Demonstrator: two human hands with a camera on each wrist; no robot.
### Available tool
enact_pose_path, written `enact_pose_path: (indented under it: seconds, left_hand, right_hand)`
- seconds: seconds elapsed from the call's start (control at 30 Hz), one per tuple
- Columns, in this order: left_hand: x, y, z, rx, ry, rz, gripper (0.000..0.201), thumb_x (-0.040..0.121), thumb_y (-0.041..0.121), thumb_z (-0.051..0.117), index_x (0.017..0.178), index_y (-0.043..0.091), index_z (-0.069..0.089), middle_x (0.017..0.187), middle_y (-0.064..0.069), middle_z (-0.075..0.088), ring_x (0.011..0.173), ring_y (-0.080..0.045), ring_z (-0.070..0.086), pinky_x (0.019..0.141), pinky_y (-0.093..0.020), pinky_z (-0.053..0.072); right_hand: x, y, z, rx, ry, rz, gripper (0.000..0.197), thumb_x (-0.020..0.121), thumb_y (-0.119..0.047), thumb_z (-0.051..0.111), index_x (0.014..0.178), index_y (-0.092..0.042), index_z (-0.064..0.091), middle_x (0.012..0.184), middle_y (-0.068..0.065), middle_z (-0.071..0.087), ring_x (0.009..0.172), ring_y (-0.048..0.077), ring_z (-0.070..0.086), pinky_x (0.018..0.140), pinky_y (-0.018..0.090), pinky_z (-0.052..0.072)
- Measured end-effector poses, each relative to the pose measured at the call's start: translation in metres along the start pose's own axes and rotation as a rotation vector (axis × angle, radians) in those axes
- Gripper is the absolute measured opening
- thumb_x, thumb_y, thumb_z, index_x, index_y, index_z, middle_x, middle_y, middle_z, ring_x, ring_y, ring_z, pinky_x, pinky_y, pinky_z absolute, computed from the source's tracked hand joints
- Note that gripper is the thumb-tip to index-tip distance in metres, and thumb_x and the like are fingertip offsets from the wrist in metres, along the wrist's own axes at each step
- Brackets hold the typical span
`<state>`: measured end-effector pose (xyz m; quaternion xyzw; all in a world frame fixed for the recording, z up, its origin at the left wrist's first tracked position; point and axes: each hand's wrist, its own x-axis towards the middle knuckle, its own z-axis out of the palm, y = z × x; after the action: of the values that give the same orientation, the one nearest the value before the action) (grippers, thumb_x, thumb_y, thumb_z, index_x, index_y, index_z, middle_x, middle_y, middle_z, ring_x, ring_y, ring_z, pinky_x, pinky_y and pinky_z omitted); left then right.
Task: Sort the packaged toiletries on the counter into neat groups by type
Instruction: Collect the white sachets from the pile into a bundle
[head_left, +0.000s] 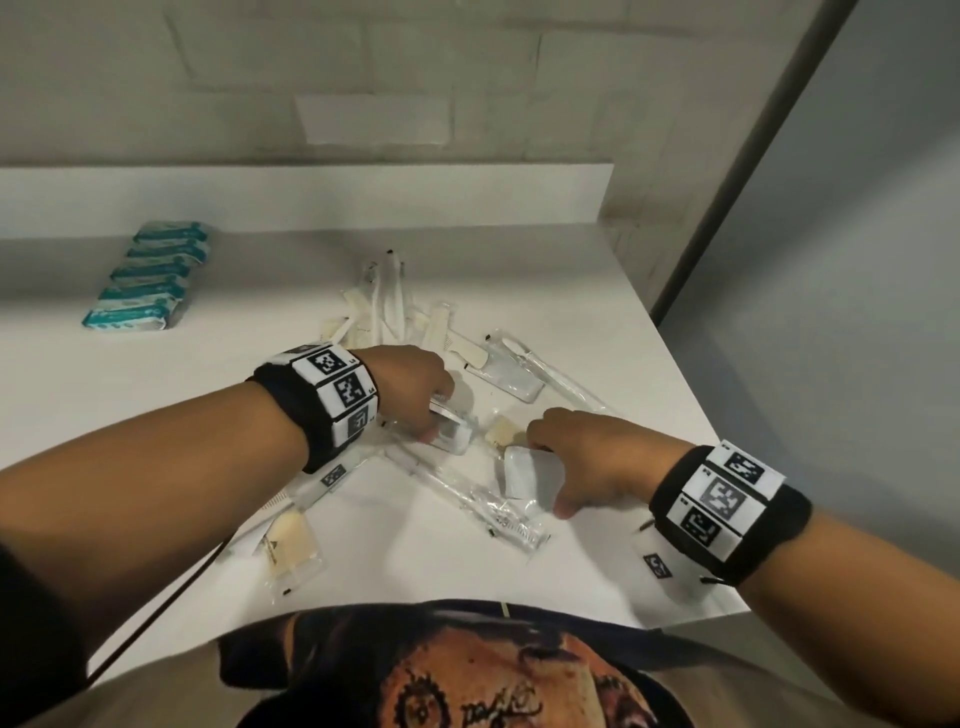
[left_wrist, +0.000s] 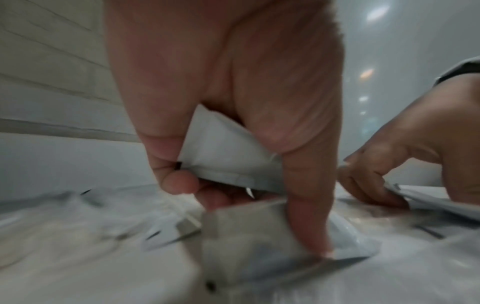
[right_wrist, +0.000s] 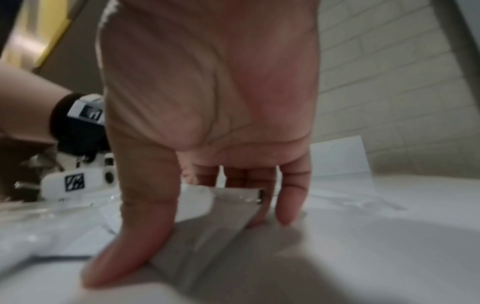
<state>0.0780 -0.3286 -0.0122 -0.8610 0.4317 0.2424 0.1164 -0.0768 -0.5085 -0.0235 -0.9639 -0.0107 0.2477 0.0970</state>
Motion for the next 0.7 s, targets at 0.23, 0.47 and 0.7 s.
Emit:
enact_pose_path:
  seconds: [0.23,0.47,0.7]
  left_hand:
    - [0.031,0.035,-0.028,-0.141,0.22,0.174,0.032,0.089,0.036,0.056,0.116,0.018,0.055,0.108,0.0,0.059,0.087,-0.017,0.049,0.073,-0.027,0.037]
    - [0.051,0.033,-0.015,-0.071,0.287,0.071,0.055,0.085,0.053,0.058,0.131,0.022,0.052,0.12,-0.007,0.053,0.109,-0.027,0.056,0.087,-0.035,0.045]
    - [0.037,0.019,-0.016,-0.18,0.162,-0.114,0.066,0.079,0.04,0.072,0.131,0.012,0.042,0.121,-0.005,0.055,0.098,-0.02,0.053,0.075,-0.03,0.042]
  right_hand:
    - [0.009,-0.001,-0.006,0.018,0.004,-0.131,0.076,0.07,-0.023,0.078,0.134,-0.044,0.043,0.124,-0.012,0.039,0.113,0.013,0.044,0.089,0.029,0.043]
    - [0.009,-0.004,-0.004,-0.066,0.017,-0.181,0.072,0.07,-0.021,0.078,0.133,-0.033,0.046,0.13,-0.01,0.045,0.118,0.017,0.043,0.094,0.037,0.044]
    - [0.015,-0.011,-0.011,-0.054,-0.061,-0.056,0.055,0.062,-0.023,0.079,0.107,-0.033,0.048,0.104,-0.012,0.048,0.092,0.018,0.052,0.075,0.035,0.049]
